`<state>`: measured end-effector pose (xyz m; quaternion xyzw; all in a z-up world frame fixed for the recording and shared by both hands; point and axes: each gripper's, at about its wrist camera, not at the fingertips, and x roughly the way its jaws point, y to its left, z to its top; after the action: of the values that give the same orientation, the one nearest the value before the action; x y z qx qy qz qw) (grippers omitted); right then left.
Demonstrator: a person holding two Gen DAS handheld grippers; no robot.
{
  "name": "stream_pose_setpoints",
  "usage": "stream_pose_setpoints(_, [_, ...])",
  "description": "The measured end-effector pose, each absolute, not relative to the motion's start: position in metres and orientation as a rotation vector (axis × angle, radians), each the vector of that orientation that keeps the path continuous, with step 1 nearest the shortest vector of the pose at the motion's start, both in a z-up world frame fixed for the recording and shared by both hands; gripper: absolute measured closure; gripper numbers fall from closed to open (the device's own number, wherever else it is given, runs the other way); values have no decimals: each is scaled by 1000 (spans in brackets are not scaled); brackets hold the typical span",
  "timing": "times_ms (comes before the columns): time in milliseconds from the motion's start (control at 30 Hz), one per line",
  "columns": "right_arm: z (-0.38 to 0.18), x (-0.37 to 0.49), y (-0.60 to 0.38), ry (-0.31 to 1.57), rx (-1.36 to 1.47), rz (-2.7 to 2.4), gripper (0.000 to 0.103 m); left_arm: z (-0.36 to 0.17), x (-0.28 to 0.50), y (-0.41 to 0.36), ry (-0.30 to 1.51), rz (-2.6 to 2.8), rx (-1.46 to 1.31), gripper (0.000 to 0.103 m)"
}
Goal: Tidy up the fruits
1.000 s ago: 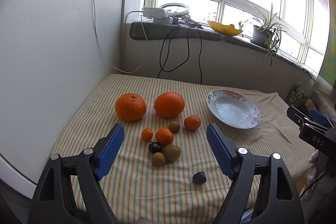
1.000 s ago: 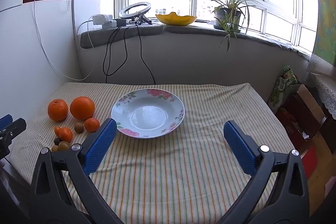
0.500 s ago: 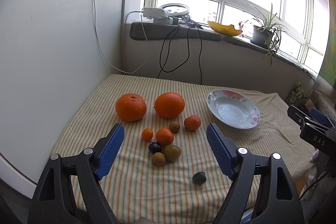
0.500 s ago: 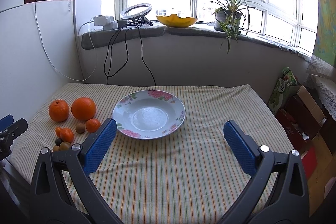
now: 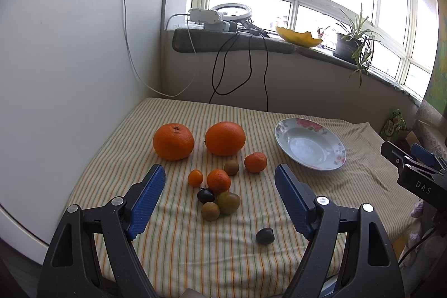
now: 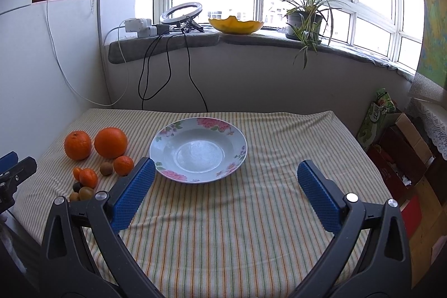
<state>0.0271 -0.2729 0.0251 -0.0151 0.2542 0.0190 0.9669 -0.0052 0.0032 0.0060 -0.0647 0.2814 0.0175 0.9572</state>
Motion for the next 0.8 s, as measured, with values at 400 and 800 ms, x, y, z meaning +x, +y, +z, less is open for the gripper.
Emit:
stream_pose_setpoints(400, [25,27,-272,510,-32,36,0,5,-5,4,570,37,-130,22])
stream_pose_setpoints(800, [22,27,-270,513,-34,37,0,5,-5,3,571,36,-130,22])
